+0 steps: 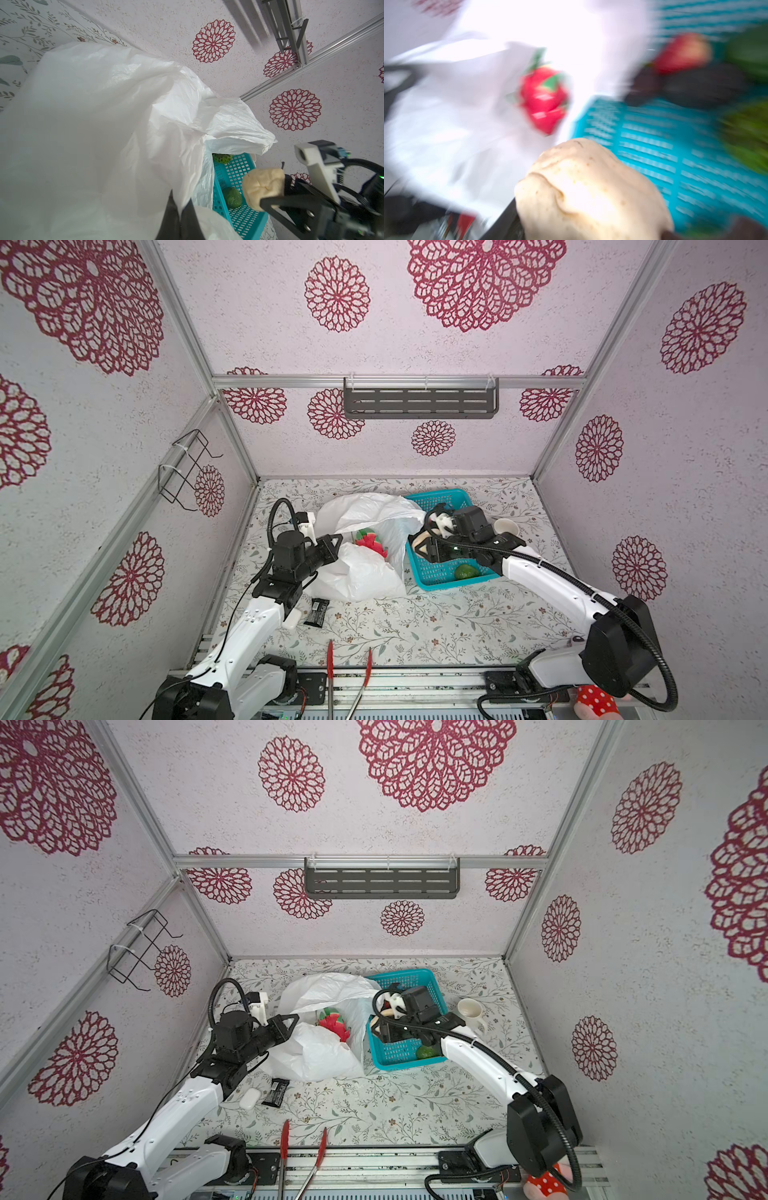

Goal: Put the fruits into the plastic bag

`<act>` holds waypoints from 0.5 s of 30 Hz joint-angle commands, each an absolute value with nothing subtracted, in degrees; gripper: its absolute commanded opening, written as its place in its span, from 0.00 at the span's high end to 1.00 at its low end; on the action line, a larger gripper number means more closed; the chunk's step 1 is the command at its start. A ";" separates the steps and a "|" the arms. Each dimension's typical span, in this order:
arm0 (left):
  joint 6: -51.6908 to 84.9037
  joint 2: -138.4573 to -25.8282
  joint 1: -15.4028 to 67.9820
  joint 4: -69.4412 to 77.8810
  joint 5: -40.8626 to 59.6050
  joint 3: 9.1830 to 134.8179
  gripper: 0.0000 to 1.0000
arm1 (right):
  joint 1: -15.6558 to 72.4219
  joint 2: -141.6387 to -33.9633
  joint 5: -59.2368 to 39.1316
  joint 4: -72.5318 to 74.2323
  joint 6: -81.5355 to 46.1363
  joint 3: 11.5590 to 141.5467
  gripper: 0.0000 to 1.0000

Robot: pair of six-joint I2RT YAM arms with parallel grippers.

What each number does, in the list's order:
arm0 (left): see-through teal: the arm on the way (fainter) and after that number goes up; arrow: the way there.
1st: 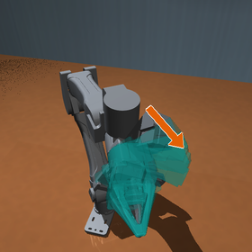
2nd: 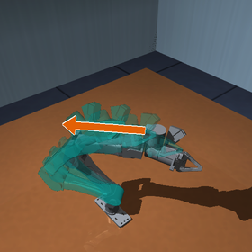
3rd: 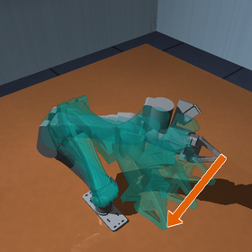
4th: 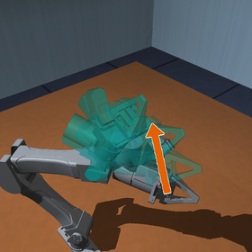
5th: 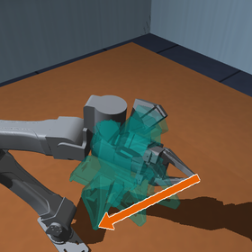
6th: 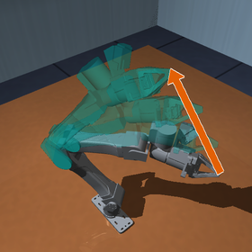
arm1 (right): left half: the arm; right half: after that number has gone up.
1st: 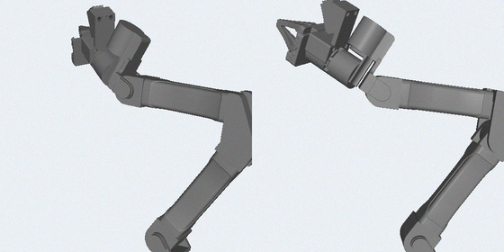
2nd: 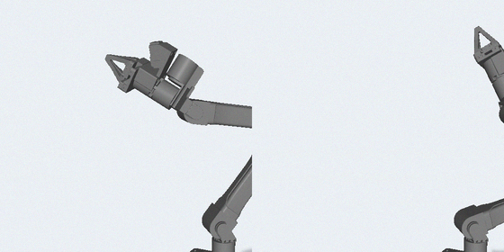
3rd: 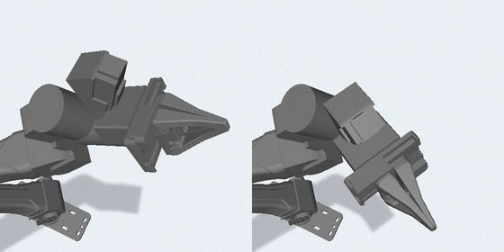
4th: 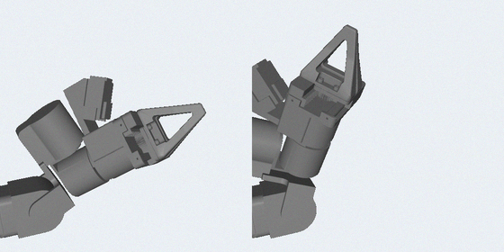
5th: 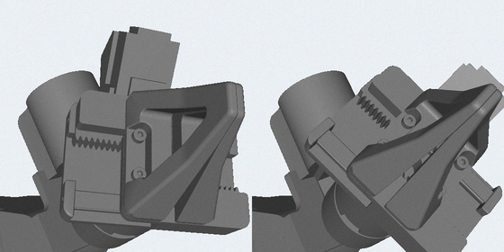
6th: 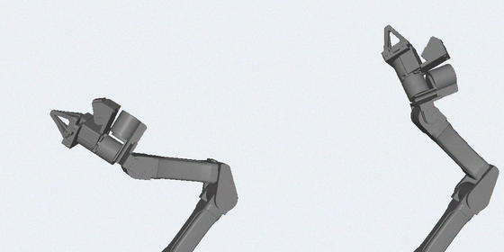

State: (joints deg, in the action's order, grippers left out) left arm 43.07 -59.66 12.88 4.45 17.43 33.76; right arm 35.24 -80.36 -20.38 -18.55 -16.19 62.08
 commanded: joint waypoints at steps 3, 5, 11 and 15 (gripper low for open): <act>43.24 -60.64 13.78 6.29 18.21 35.28 1.00 | 40.31 -85.69 -27.77 -17.35 -11.55 69.28 0.63; 43.23 -60.26 14.02 5.61 18.19 35.68 1.00 | 41.41 -89.68 -25.94 -16.83 -11.24 72.74 0.62; 43.80 -58.34 15.18 4.23 16.72 36.30 1.00 | 41.76 -102.33 -19.81 -19.62 -13.61 83.41 0.63; 45.12 -57.35 15.62 3.87 15.69 36.74 1.00 | 41.84 -109.44 -17.52 -20.81 -15.30 89.02 0.63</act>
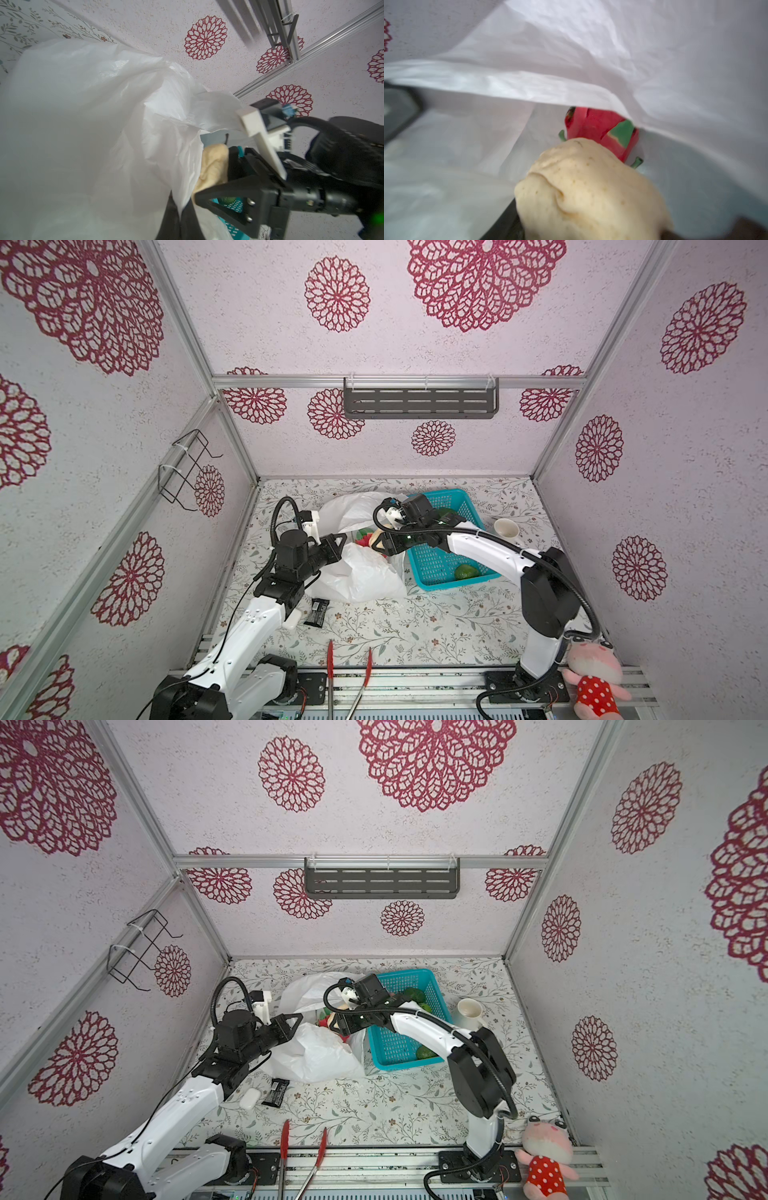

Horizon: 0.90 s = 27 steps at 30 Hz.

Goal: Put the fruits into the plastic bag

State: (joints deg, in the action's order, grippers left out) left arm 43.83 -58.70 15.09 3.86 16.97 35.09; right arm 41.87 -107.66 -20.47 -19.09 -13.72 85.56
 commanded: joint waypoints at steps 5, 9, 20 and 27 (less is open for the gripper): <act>45.69 -57.46 16.62 4.30 15.64 36.96 1.00 | 41.84 -116.96 -14.36 -22.45 -15.72 97.62 0.60; 45.86 -57.81 17.03 4.40 15.72 36.72 1.00 | 41.84 -121.73 -13.82 -24.21 -16.46 106.32 0.51; 46.58 -58.75 17.09 6.19 15.64 35.90 1.00 | 41.75 -121.32 -12.83 -23.75 -17.18 109.51 0.10; 47.19 -59.63 17.20 7.68 14.71 35.43 1.00 | 41.42 -110.28 -14.69 -19.43 -15.42 98.82 0.07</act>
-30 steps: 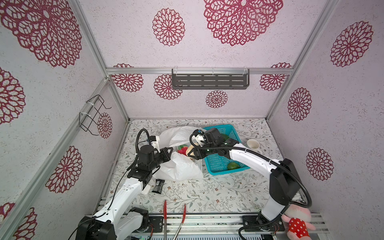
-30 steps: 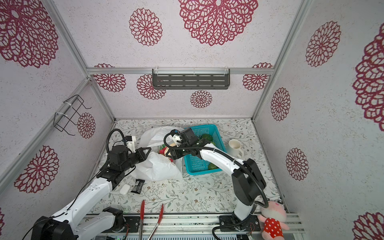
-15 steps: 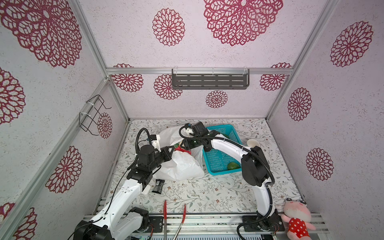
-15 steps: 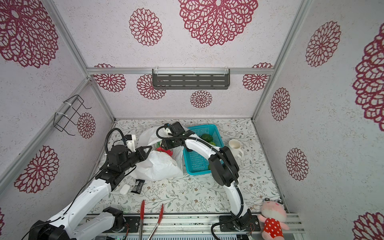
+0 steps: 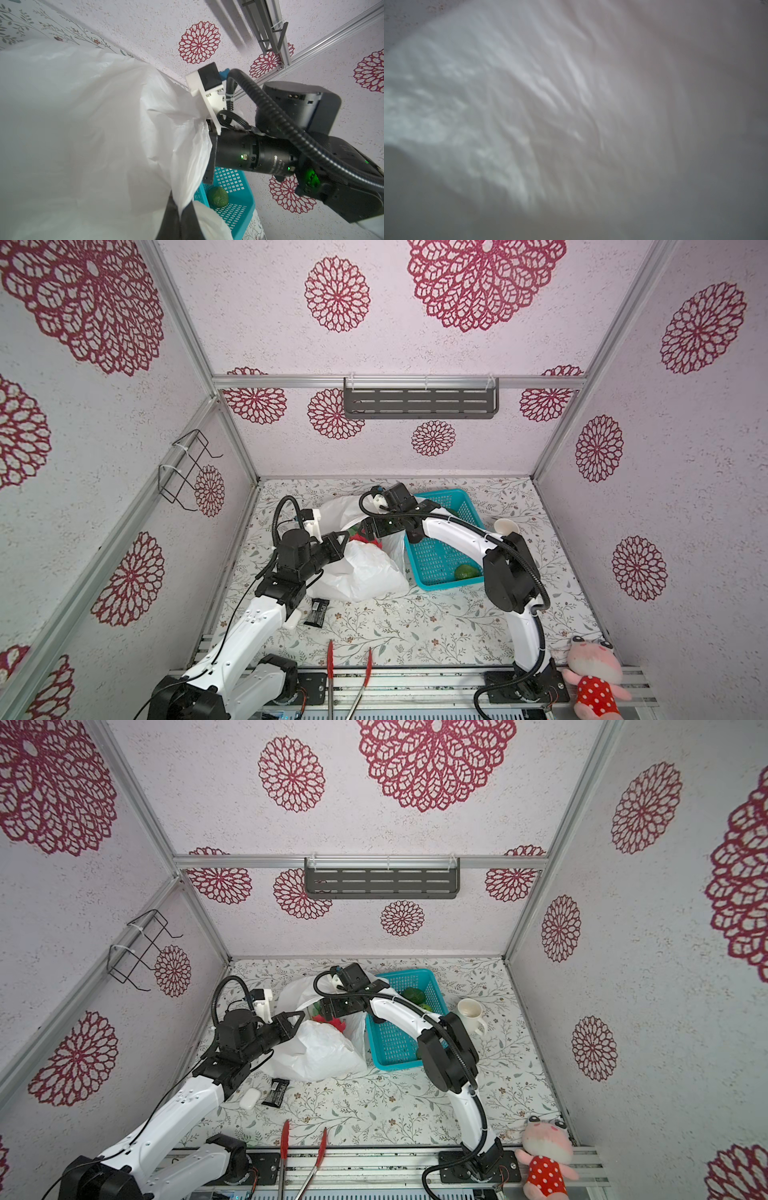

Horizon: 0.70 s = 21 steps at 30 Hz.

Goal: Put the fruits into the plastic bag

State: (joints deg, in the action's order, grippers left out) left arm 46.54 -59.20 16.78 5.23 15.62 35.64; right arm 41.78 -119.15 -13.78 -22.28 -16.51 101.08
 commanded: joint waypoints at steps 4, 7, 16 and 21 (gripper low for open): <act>47.55 -60.20 17.14 9.01 14.49 35.42 1.00 | 40.72 -100.40 -20.09 -16.23 -15.43 87.94 0.08; 47.38 -60.86 17.13 9.05 14.11 35.81 1.00 | 39.93 -93.09 -22.71 -15.13 -15.83 80.52 0.09; 46.93 -63.71 17.14 10.40 14.50 36.65 1.00 | 30.77 -77.32 -2.37 -30.76 -24.78 66.98 0.09; 46.91 -64.49 17.14 10.75 14.58 37.08 1.00 | 28.01 -79.73 4.90 -39.57 -25.93 63.15 0.09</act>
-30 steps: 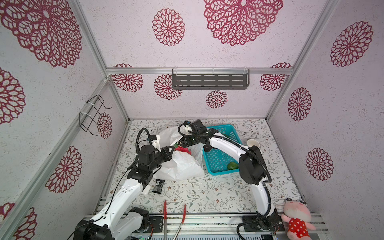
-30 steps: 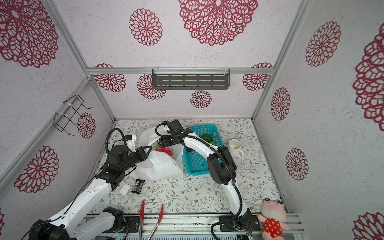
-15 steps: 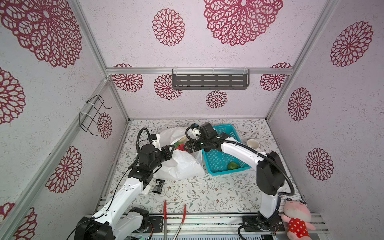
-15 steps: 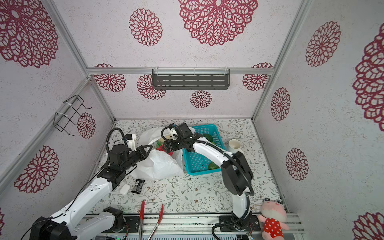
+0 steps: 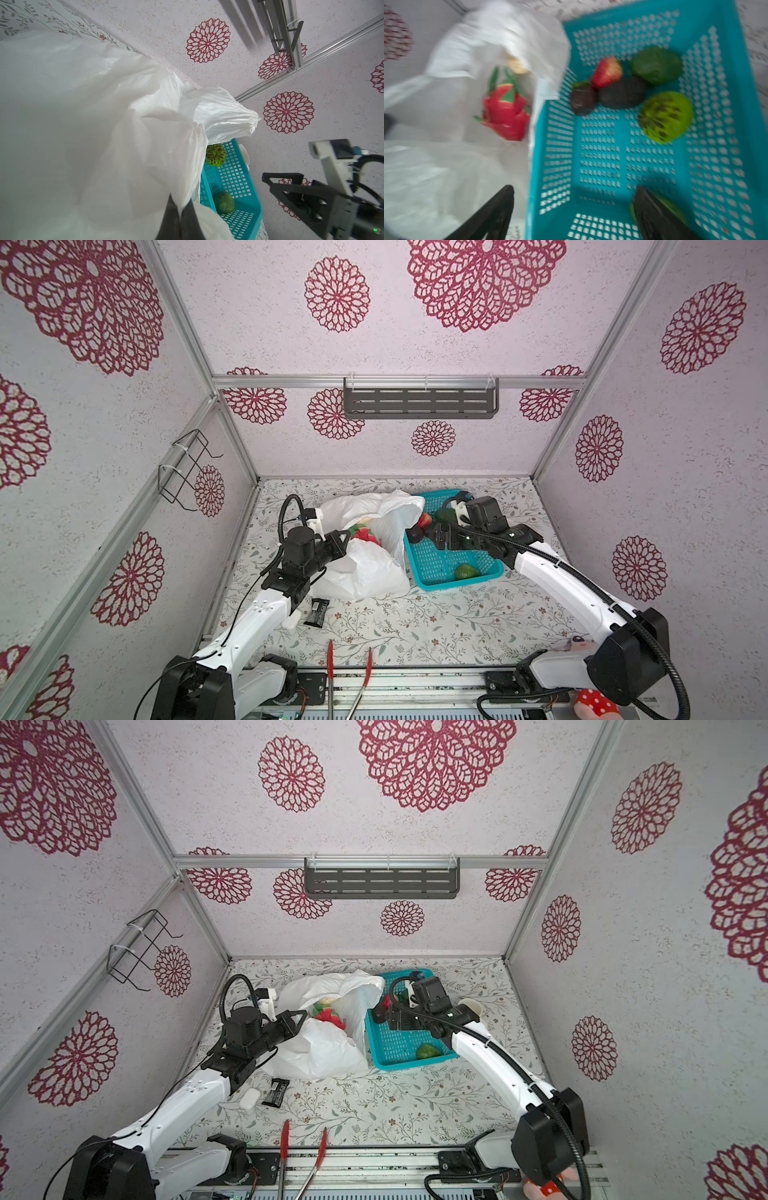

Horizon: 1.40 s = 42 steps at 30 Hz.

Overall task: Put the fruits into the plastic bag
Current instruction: 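Return the right gripper to the basket and grasp the dark green round fruit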

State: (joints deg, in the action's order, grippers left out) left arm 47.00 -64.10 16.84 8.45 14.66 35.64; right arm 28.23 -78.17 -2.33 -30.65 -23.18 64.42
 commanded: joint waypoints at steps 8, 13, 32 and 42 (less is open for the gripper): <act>47.10 -63.97 17.14 10.81 14.67 36.39 1.00 | 27.25 -86.17 6.93 -40.56 -26.81 59.96 0.07; 47.11 -63.52 17.10 10.30 14.52 36.29 1.00 | 26.73 -90.78 6.45 -38.63 -27.33 59.43 0.08; 47.20 -64.11 17.18 9.52 14.61 37.35 1.00 | 26.90 -92.09 4.31 -32.43 -26.39 60.31 0.50; 47.43 -64.83 17.23 9.22 14.66 37.97 1.00 | 30.16 -82.32 -3.72 -23.07 -22.65 63.63 0.63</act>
State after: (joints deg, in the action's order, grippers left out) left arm 47.05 -64.31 16.86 8.93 14.66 35.94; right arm 28.58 -85.27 0.93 -27.90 -25.04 60.88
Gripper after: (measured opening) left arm 0.041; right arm 0.685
